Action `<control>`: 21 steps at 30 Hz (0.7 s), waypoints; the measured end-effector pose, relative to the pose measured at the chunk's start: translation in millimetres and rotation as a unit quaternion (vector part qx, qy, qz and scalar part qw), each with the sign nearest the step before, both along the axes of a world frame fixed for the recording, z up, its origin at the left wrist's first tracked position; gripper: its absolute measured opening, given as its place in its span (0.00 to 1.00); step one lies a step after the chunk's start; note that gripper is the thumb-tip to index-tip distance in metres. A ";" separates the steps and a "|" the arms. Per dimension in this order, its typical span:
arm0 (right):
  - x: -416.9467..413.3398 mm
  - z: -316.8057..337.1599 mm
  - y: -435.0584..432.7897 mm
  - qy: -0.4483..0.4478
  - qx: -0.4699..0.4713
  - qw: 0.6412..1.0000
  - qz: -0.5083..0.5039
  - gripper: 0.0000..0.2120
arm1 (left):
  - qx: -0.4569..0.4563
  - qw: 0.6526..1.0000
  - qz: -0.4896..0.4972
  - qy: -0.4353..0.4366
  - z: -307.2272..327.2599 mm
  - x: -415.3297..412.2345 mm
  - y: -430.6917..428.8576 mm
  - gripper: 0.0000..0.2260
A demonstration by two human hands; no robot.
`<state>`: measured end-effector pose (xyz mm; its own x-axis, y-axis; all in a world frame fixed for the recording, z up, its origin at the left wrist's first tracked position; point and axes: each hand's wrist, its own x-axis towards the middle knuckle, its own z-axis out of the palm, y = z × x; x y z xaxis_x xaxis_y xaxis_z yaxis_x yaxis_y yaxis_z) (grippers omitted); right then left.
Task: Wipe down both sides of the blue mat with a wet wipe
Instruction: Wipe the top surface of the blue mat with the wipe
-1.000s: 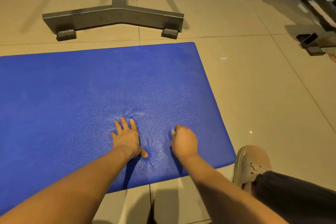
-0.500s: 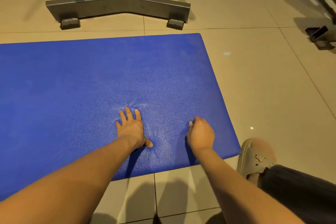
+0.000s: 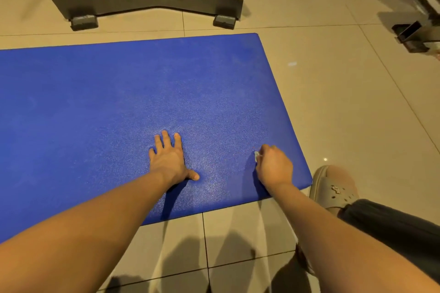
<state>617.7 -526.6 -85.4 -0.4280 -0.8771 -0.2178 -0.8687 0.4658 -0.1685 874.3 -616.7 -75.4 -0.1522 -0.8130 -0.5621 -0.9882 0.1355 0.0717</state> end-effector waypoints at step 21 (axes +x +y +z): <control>49.2 1.9 35.8 -0.074 0.013 0.995 -0.060 0.11 | 0.014 0.996 -0.083 -0.006 13.3 60.7 75.6 0.65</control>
<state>667.0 -490.8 -83.4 -0.4912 -0.8149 -0.3079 -0.7727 0.5707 -0.2779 935.1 -541.0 -62.1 -0.2762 -0.7608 -0.5873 -0.9532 0.2952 0.0659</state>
